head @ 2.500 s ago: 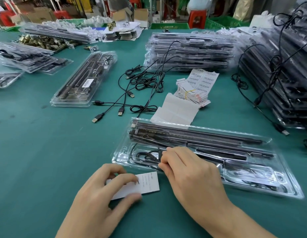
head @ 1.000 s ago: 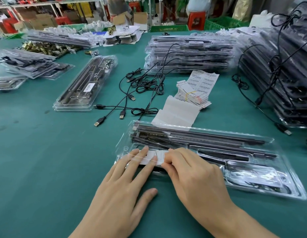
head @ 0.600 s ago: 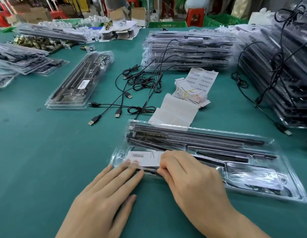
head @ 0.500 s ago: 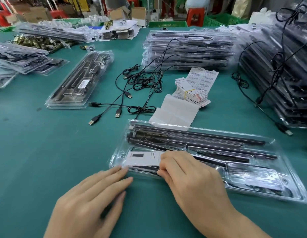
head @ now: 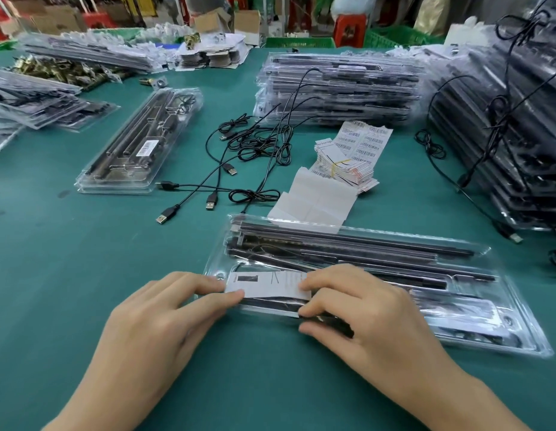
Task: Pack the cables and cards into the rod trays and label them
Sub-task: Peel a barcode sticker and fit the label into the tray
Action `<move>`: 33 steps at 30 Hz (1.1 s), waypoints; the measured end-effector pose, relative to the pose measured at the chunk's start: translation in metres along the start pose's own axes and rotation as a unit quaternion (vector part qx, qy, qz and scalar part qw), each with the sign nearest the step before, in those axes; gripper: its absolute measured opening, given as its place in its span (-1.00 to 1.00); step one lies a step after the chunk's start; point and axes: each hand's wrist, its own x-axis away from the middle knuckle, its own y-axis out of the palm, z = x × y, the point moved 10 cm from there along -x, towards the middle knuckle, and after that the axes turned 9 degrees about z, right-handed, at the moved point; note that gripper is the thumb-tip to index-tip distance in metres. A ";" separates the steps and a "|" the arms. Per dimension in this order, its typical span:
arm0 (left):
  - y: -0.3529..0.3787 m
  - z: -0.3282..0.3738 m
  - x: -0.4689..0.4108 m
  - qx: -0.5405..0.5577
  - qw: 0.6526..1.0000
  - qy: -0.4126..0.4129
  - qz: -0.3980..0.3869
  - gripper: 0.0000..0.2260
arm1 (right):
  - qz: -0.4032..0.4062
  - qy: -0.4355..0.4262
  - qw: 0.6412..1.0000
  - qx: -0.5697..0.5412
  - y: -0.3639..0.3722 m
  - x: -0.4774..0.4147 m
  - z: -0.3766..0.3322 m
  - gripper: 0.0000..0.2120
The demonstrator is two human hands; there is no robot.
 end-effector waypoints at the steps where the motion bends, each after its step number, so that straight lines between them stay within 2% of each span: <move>1: 0.000 0.000 0.000 -0.001 1.000 0.000 0.003 -0.81 | -0.002 0.008 1.000 0.002 -0.003 -0.001 0.004 -0.87; 4: 0.000 0.003 -0.002 -0.010 1.000 0.001 -0.002 -0.79 | -0.015 0.005 1.000 0.027 -0.009 -0.005 0.010 -0.82; 7: 0.001 0.011 -0.010 -0.020 1.000 0.008 -0.013 -0.81 | -0.034 0.009 0.999 -0.001 -0.007 -0.006 0.012 -0.82; 13: 0.027 0.050 -0.028 0.053 0.994 0.071 -0.069 -0.82 | -0.043 0.031 0.998 -0.029 -0.007 -0.005 0.016 -0.87; 16: 0.027 0.052 -0.030 0.062 0.994 0.072 -0.048 -0.87 | -0.038 0.027 0.999 -0.022 -0.009 -0.005 0.017 -0.90; 19: 0.013 0.052 -0.025 0.040 0.997 0.069 0.015 -0.92 | -0.030 0.039 0.999 -0.023 -0.009 -0.006 0.019 -0.89; 21: 0.004 0.057 -0.019 0.006 0.996 0.074 0.051 -0.89 | -0.026 0.046 0.998 -0.019 -0.009 -0.006 0.020 -0.90; 25: 0.015 0.073 0.000 -0.010 0.994 0.109 0.001 -0.79 | -0.016 0.052 0.998 -0.010 -0.009 -0.005 0.021 -0.91; 30: 0.024 0.084 0.004 -0.031 0.995 0.092 -0.023 -0.64 | 0.000 0.059 0.998 -0.019 -0.010 -0.005 0.022 -0.91; 33: 0.022 0.087 0.004 -0.016 0.995 0.094 -0.020 -0.67 | 0.011 0.069 0.997 -0.026 -0.012 -0.005 0.024 -0.88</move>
